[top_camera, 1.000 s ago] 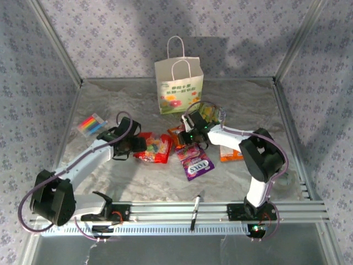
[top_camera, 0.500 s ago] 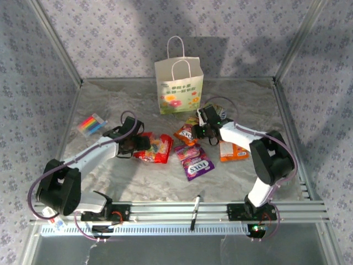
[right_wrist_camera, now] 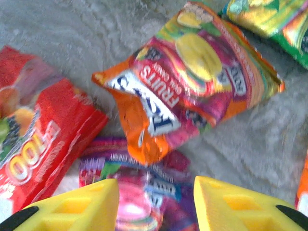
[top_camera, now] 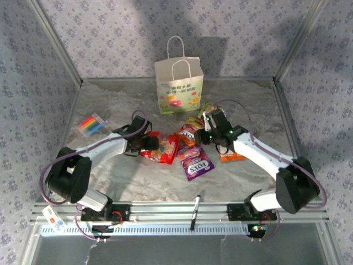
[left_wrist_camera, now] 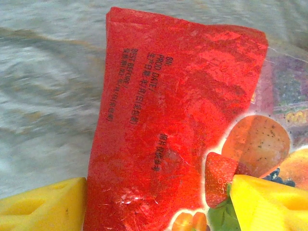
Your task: Place the snacks into the paper bag
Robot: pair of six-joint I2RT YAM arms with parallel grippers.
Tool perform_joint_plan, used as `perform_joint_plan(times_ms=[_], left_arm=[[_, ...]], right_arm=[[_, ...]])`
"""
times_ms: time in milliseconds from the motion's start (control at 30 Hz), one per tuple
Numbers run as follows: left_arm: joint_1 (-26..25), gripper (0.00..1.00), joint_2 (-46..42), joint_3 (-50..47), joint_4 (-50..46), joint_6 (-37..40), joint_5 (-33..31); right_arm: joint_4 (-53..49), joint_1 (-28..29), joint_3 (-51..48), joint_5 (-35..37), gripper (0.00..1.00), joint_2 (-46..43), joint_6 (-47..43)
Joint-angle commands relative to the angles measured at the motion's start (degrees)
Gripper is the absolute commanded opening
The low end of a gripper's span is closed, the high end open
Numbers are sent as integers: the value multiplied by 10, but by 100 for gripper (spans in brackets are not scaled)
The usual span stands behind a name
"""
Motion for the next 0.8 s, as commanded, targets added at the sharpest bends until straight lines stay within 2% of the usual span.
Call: perform_joint_plan(times_ms=[0,167,333,500,633,667,733,767], left_arm=[[-16,78,31,32,25,-3,45],[-33,77,67,65,47,-18,45],[-44,77,103,122,35,-12,46],[-47,79,62,184,-54,34,-28],[-39,81,30,263,-163,92,-35],[-39,81,25,282,-193,108,-42],[-35,81,15,309,-220,137,-50],[-31,81,9,322,-226,156,-46]], right_arm=[[-32,1,-29,22,47,-53,31],[-45,-4,-64,33,48,-117,35],[-51,-21,-68,29,48,-109,35],[-49,-38,-56,37,50,-110,35],[-54,-52,-47,40,52,-111,34],[-56,-55,-44,42,54,-111,34],[-56,-58,-38,48,65,-111,34],[-55,-60,-34,49,67,-110,34]])
